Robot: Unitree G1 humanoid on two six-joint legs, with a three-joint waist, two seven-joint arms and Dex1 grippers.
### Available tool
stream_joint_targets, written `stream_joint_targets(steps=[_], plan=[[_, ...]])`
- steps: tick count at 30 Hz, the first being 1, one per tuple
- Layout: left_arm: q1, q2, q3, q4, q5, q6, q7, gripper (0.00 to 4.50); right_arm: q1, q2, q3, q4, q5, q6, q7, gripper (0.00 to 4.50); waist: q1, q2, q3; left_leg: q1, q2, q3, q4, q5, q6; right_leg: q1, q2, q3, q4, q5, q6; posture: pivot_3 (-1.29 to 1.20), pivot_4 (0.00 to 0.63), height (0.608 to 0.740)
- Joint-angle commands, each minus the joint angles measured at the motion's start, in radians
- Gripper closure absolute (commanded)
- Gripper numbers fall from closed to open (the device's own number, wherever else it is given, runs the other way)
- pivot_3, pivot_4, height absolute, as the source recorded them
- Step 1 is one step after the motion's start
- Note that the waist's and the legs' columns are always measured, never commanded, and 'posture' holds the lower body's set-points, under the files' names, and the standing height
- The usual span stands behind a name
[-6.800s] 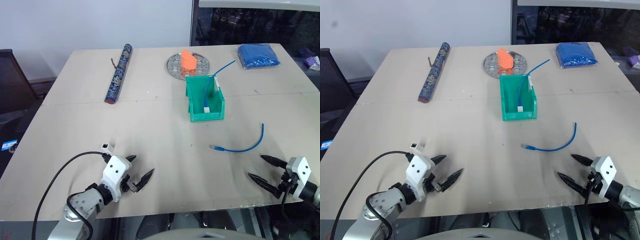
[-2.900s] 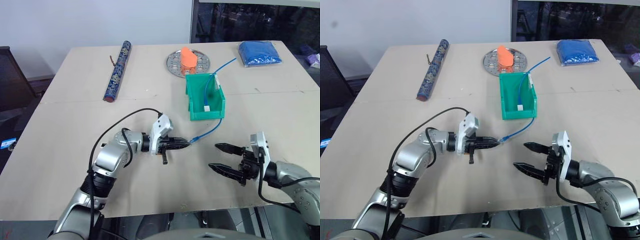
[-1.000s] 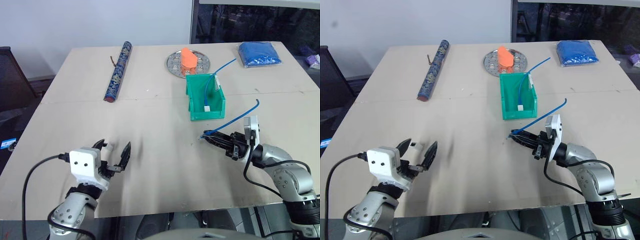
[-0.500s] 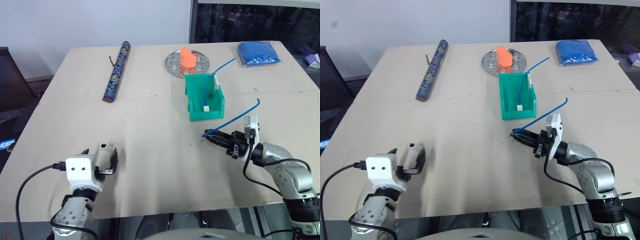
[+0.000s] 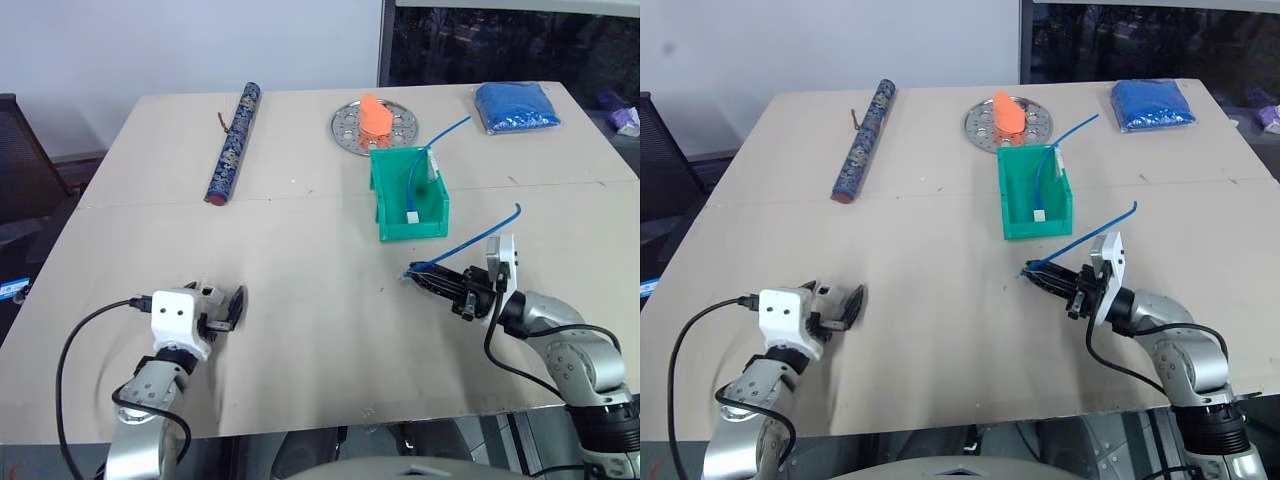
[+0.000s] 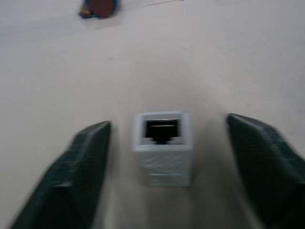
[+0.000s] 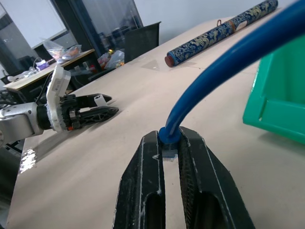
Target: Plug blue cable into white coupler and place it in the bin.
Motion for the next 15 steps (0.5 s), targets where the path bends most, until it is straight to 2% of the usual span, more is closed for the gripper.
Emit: stream_joint_targets(steps=[1,6,13,15], plan=[[0.001,-0.001,-0.017,0.002,-0.004,-0.016,-0.006,1.96,0.002,-0.002,-0.024,-0.049,0.005,-0.018,-0.003,4.5,0.0,0.0,0.0,0.0,0.0,0.0,0.0,0.0,0.0,0.0,0.0,0.0,0.0,0.0,0.0,0.0,0.15,0.74],[-0.075,0.028,-0.061,0.05,-0.008,-0.018,-0.059,3.93,-0.022,-0.008,-0.027,-0.043,0.0,-0.019,-0.003,4.5,0.004,0.001,0.0,0.001,0.0,0.0,0.0,0.0,0.0,0.0,0.0,0.0,0.001,0.0,0.0,0.0,0.15,0.74],[-0.419,0.125,-0.272,0.171,-0.133,0.085,-0.44,3.9,-0.134,-0.034,0.014,-0.013,-0.059,-0.048,0.05,4.5,0.0,0.0,-0.001,0.001,-0.001,-0.001,0.003,0.0,0.0,0.0,0.004,-0.002,0.004,0.0,0.0,0.0,0.15,0.74],[-0.524,0.157,-0.388,0.239,-0.125,0.079,-0.618,3.9,-0.166,-0.045,0.059,-0.011,-0.107,-0.071,0.075,4.5,-0.008,-0.001,-0.001,0.001,-0.001,-0.001,0.003,0.001,-0.002,0.0,0.004,-0.001,0.005,0.0,0.0,0.0,0.15,0.74]])
